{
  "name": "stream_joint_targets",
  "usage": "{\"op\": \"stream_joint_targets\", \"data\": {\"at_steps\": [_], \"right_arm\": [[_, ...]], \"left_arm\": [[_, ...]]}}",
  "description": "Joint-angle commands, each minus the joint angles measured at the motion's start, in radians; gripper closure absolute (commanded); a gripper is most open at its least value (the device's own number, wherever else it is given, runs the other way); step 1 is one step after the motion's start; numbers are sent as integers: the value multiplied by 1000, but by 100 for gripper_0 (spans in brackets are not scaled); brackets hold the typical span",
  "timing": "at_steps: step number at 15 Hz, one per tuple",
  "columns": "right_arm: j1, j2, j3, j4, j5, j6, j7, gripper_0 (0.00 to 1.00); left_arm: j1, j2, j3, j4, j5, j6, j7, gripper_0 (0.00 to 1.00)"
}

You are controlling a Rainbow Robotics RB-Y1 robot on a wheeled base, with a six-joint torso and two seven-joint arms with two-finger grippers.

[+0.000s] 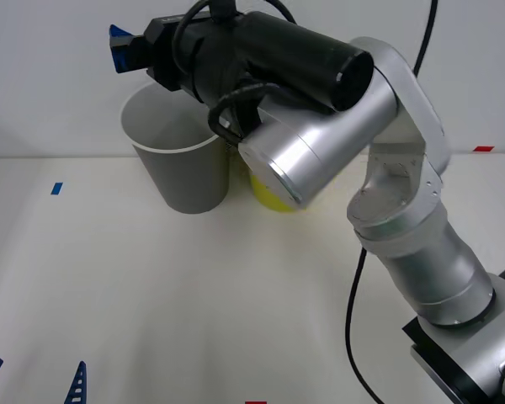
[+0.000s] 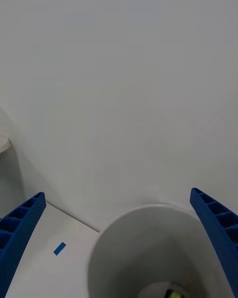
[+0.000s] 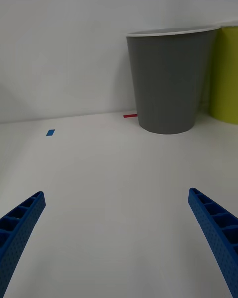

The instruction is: Put cans in the gray bin and PET bottles in the light green bin.

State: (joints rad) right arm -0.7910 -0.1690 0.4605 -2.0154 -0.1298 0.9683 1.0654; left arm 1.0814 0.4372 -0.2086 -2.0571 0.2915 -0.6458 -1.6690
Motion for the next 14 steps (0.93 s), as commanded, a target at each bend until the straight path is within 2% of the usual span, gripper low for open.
{"op": "stream_joint_targets", "data": {"at_steps": [1,6,9,12,14], "right_arm": [[174,-95,-20,-229,102,43,-19,0],[411,-213,-172,-456,104,38,-30,0],[526,-256,-269,-517,104,15,-44,0],[664,-314,-361,-537,108,-72,-56,0],[728,-330,-408,-537,110,-97,-62,0]], "left_arm": [[0,0,0,0,0,0,0,0],[0,0,0,0,0,0,0,0],[0,0,0,0,0,0,0,0],[0,0,0,0,0,0,0,0],[0,0,0,0,0,0,0,0]]}}
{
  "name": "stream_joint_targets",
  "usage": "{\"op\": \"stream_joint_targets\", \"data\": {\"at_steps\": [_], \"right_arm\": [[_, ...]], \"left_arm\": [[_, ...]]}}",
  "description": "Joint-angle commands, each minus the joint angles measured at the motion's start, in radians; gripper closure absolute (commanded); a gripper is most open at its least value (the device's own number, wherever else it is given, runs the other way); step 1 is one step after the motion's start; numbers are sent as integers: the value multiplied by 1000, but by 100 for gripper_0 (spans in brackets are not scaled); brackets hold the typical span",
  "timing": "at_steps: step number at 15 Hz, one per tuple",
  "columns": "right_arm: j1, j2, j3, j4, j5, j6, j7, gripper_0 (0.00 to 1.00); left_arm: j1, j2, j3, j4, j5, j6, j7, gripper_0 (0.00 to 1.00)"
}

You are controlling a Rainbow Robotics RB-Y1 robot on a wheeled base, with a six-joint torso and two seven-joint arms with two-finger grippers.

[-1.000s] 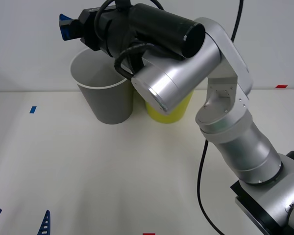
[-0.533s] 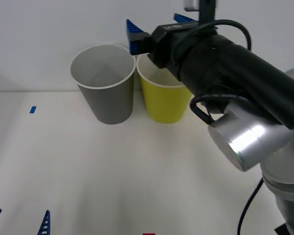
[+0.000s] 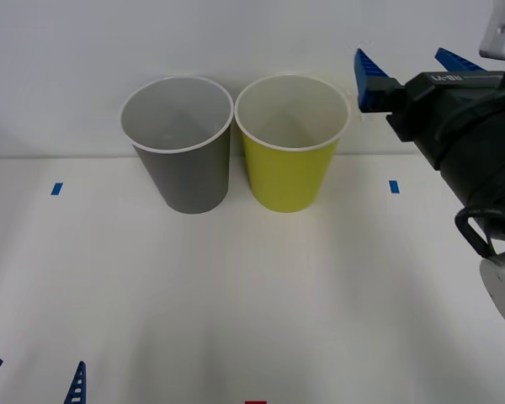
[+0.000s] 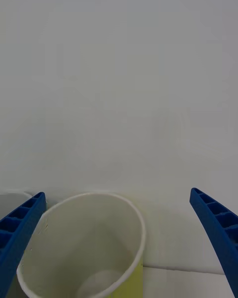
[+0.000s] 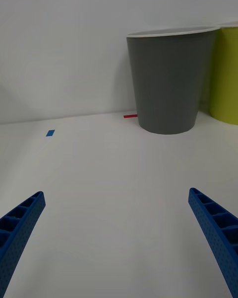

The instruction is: Put cans in the gray bin and PET bottles in the light green bin.

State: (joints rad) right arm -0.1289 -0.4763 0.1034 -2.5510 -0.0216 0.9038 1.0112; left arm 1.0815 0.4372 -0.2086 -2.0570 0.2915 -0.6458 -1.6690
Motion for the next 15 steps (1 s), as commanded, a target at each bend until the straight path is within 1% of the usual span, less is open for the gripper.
{"op": "stream_joint_targets", "data": {"at_steps": [1,5,8,9,10,11,12,13,14,15], "right_arm": [[100,-31,-71,-2,5,-54,-11,0],[287,-54,-140,-2,8,-161,-22,0],[433,-30,-149,-2,11,-247,-26,0],[459,-10,-143,-2,11,-261,-19,0],[488,51,-134,-2,12,-286,-6,0],[509,124,-111,-2,35,-302,40,0],[522,180,-100,-2,38,-310,93,0],[529,232,-102,-2,6,-310,139,0],[539,275,-100,3,-9,-312,181,0],[551,288,-100,35,-17,-376,208,0]], "left_arm": [[0,0,0,0,0,0,0,0],[0,0,0,0,0,0,0,0],[0,0,0,0,0,0,0,0],[0,0,0,0,0,0,0,0],[0,0,0,0,0,0,0,0],[0,0,0,0,0,0,0,0],[0,0,0,0,0,0,0,0],[0,0,0,0,0,0,0,0],[0,0,0,0,0,0,0,0],[0,0,0,0,0,0,0,0]]}}
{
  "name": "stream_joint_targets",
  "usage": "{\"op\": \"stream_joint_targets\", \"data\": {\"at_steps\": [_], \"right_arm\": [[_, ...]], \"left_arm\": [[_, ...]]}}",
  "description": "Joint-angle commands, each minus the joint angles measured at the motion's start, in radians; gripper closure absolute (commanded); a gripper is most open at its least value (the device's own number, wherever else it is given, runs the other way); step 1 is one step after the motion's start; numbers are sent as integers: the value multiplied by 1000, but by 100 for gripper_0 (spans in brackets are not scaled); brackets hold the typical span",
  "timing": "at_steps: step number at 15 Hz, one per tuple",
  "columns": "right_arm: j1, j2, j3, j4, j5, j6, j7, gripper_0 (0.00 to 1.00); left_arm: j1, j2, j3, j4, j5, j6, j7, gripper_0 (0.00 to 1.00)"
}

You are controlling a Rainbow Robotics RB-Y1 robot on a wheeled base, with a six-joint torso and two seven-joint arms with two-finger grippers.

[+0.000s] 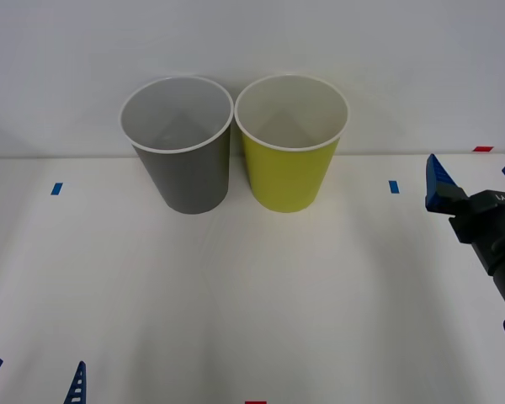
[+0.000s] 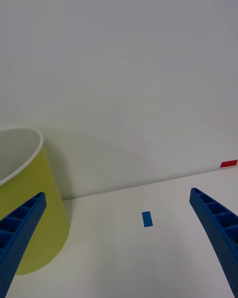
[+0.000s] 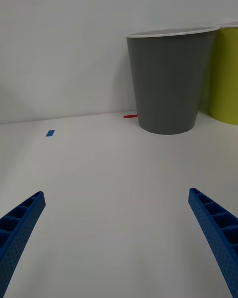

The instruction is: Put cans in the gray bin and PET bottles in the light green bin.

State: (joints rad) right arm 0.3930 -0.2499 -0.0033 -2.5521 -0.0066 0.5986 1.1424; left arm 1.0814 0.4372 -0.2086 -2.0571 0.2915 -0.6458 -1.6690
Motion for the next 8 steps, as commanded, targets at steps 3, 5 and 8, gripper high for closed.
{"op": "stream_joint_targets", "data": {"at_steps": [3,5,8], "right_arm": [[73,-15,35,216,-15,-402,68,0],[122,-61,37,233,-30,-461,63,0],[184,-101,43,288,-65,-597,53,0]], "left_arm": [[0,0,0,0,0,0,0,0],[0,0,0,0,0,0,0,0],[0,0,0,0,0,0,0,0]]}}
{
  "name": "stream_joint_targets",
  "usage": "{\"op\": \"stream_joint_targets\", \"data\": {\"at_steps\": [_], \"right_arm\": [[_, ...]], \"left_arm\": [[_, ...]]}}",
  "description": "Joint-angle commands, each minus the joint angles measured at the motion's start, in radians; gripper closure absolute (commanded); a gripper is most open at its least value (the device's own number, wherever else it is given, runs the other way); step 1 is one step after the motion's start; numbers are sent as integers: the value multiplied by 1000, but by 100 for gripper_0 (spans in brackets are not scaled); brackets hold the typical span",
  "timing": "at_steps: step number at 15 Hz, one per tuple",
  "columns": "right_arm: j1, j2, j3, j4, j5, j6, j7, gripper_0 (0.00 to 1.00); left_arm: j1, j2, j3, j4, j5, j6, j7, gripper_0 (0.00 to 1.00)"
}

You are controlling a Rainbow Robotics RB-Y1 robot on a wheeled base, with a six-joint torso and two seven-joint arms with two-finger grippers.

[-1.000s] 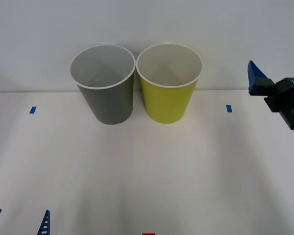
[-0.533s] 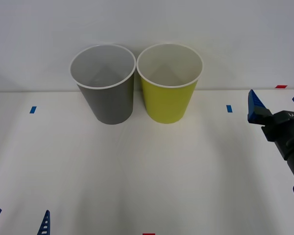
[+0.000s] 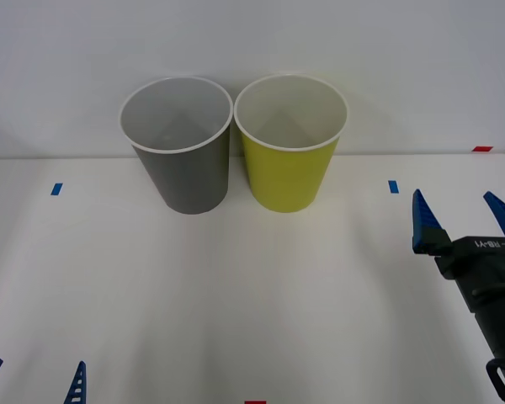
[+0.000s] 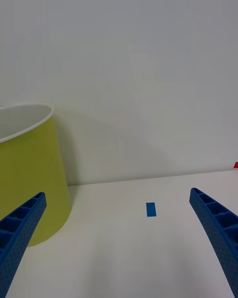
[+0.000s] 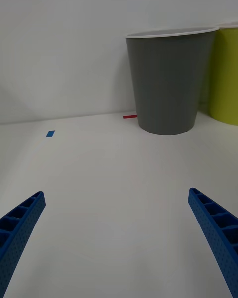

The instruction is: Put cans in the gray bin and PET bottles in the light green bin.

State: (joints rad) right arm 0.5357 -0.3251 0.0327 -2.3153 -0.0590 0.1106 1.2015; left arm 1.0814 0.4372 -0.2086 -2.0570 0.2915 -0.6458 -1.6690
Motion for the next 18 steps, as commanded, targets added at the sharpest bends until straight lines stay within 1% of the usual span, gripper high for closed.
{"op": "stream_joint_targets", "data": {"at_steps": [1,3,5,8,9,10,13,15,18], "right_arm": [[46,-31,15,100,-5,-190,-6,0],[75,-37,23,148,-1,-279,4,0],[132,-45,24,155,1,-312,6,0],[219,-35,32,159,10,-374,15,0],[237,-38,35,174,11,-425,21,0],[247,-42,46,223,13,-505,26,0],[279,-63,69,329,13,-664,27,0],[311,-78,82,372,13,-738,27,0],[379,-95,93,372,13,-813,29,0]], "left_arm": [[0,0,0,0,0,0,0,0],[0,0,0,0,0,0,0,0],[0,0,0,0,0,0,0,0],[0,0,0,0,0,0,0,0],[0,0,0,0,0,0,0,0],[0,0,0,0,0,0,0,0],[0,0,0,0,0,0,0,0],[0,0,0,0,0,0,0,0],[0,0,0,0,0,0,0,0]]}}
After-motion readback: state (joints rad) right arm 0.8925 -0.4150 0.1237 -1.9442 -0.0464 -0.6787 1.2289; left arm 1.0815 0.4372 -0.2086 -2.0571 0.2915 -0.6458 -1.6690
